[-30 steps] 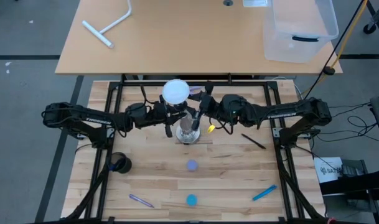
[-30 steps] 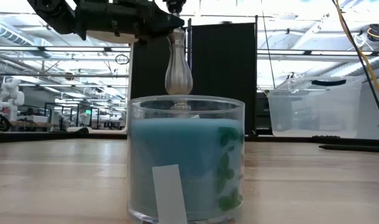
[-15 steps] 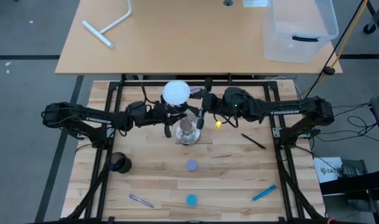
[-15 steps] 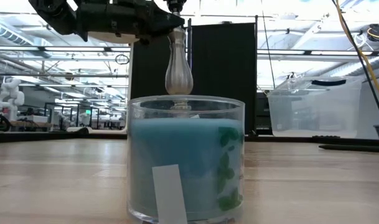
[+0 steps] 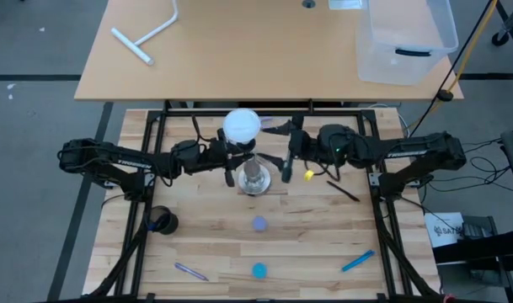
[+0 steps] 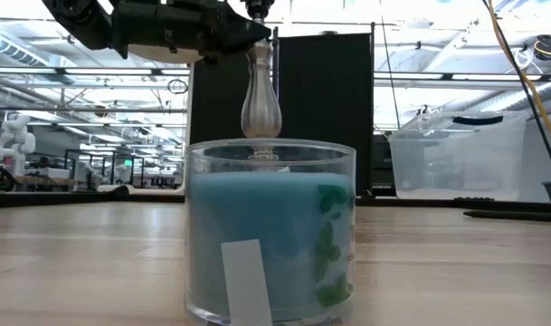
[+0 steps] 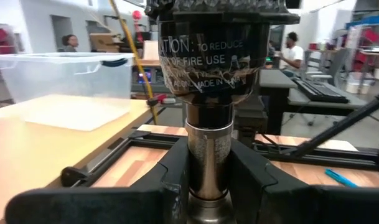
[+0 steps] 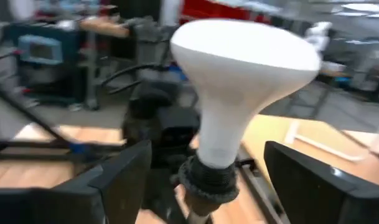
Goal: Screw lightbulb
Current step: Remove the lightbulb from the silver lamp socket
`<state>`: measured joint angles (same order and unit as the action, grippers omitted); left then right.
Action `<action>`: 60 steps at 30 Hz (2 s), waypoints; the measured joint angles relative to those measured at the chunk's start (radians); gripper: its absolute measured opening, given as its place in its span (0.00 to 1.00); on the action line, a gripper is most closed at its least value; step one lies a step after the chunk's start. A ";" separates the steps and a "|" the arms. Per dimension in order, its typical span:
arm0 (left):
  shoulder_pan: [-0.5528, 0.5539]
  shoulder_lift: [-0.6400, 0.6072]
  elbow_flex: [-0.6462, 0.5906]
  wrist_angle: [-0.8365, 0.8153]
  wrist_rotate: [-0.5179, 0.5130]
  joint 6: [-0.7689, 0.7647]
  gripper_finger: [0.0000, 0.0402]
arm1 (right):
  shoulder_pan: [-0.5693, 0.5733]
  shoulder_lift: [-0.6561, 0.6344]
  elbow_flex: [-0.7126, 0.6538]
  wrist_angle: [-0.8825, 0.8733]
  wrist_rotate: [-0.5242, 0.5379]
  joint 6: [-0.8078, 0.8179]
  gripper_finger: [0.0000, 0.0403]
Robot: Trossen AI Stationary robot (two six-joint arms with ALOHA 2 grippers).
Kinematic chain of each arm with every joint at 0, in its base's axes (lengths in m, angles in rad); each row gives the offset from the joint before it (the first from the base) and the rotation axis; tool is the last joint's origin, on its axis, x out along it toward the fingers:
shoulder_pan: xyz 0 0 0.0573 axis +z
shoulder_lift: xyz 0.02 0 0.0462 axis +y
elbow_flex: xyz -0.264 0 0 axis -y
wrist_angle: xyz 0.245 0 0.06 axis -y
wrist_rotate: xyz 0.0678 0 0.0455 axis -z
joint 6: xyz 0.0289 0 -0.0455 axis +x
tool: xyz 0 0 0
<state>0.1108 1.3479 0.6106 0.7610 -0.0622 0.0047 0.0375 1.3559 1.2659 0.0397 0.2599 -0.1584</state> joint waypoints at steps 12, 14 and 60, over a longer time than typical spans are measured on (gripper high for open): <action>0.000 0.000 -0.001 -0.001 -0.103 -0.028 0.19 | 0.108 0.256 -0.001 0.435 0.520 -0.152 0.75; -0.003 0.000 -0.001 -0.004 -0.106 -0.028 0.19 | 0.113 0.282 -0.002 0.514 0.573 -0.199 0.75; -0.003 -0.002 -0.001 -0.017 -0.077 -0.015 0.19 | -0.113 0.269 0.031 0.505 -0.132 -0.030 0.47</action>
<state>0.1081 1.3464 0.6092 0.7439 -0.1394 -0.0100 -0.0757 1.6244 1.2972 0.5451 0.1282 -0.1887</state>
